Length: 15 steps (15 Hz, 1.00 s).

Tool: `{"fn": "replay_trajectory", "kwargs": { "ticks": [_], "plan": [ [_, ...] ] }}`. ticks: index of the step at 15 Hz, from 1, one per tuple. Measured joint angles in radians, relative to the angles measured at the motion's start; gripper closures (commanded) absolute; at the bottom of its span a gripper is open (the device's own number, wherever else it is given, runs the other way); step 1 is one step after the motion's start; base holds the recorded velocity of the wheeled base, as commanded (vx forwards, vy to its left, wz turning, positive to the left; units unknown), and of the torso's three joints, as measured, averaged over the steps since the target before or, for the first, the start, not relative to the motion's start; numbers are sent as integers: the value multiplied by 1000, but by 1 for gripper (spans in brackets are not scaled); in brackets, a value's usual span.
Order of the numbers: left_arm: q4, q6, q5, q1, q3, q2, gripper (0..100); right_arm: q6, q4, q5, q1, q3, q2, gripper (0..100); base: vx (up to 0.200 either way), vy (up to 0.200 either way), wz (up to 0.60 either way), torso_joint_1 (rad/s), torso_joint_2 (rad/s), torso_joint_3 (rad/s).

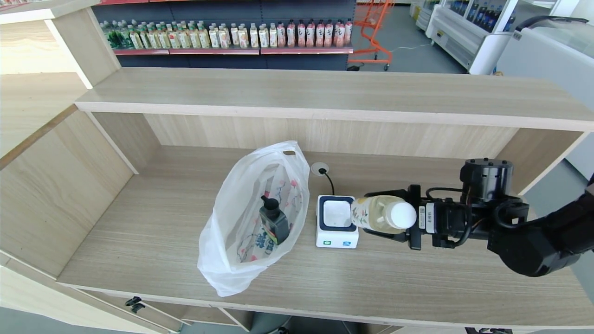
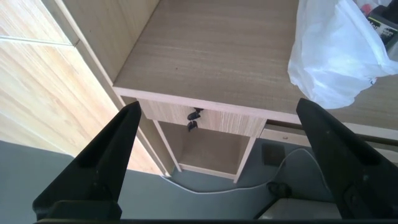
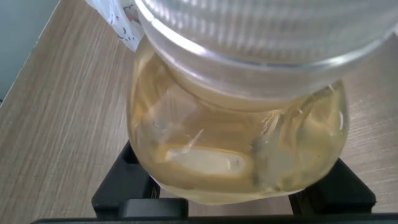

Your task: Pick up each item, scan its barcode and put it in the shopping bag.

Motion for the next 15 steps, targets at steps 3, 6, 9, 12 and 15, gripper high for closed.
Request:
{"fn": "replay_trajectory", "kwargs": {
  "ticks": [3,6,9,12,15],
  "plan": [
    [0,0,0,0,0,0,0,1,-13,13,1,-61,54,100,0,0,0,0,0,0],
    [0,0,0,0,0,0,0,2,-14,51,8,-132,103,100,0,0,0,0,0,0],
    [0,0,0,0,0,0,0,4,-13,94,14,-194,150,100,0,0,0,0,0,0],
    [0,0,0,0,0,0,0,5,-20,106,20,-232,186,100,0,0,0,0,0,0],
    [0,0,0,0,0,0,0,10,-40,106,23,-242,203,100,0,0,0,0,0,0]
  ]
}}
